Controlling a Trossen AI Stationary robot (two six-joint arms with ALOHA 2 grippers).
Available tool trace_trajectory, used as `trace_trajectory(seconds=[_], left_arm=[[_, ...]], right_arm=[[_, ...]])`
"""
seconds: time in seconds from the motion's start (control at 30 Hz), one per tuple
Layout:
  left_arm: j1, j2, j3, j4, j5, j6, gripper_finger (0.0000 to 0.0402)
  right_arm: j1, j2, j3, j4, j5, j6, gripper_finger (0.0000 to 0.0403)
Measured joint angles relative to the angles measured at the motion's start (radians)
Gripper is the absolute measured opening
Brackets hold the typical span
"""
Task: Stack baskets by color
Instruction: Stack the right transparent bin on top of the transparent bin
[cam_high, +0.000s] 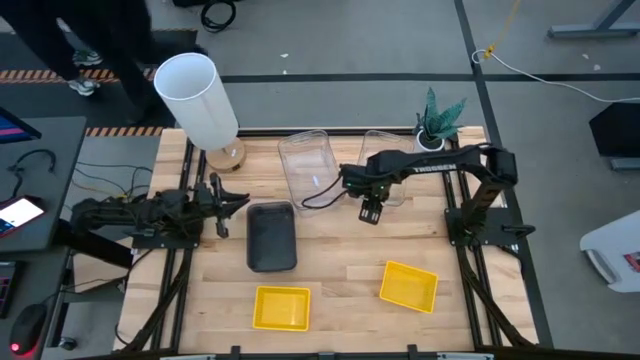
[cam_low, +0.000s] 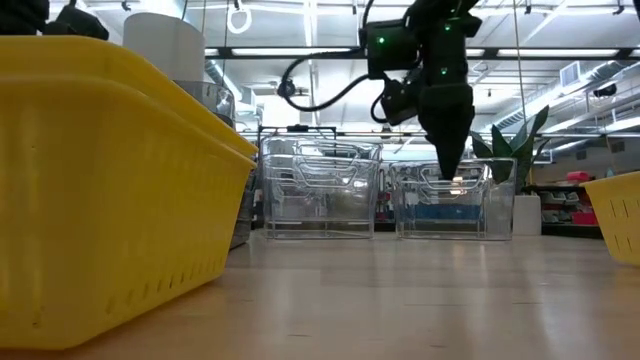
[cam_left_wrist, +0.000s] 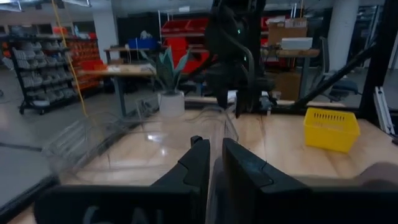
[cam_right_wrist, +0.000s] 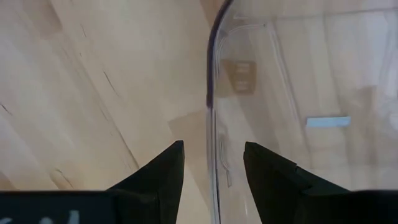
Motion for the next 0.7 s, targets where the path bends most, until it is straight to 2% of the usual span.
trace_trajectory(seconds=[0.13,0.47,0.7], left_arm=[[0.000,-0.046,0.030,-0.098,0.004,-0.018,0.0050],[-0.037,-0.041,0.034,-0.127,0.007,-0.015,0.0050],[-0.073,-0.040,0.033,-0.129,0.008,0.004,0.0050]], right_arm=[[-0.009,0.032,0.030,-0.040,-0.009,0.000,0.0172],[-0.008,0.043,0.047,-0.036,0.022,-0.005,0.0169],[-0.008,0.043,0.047,-0.014,0.025,-0.007,0.0151]])
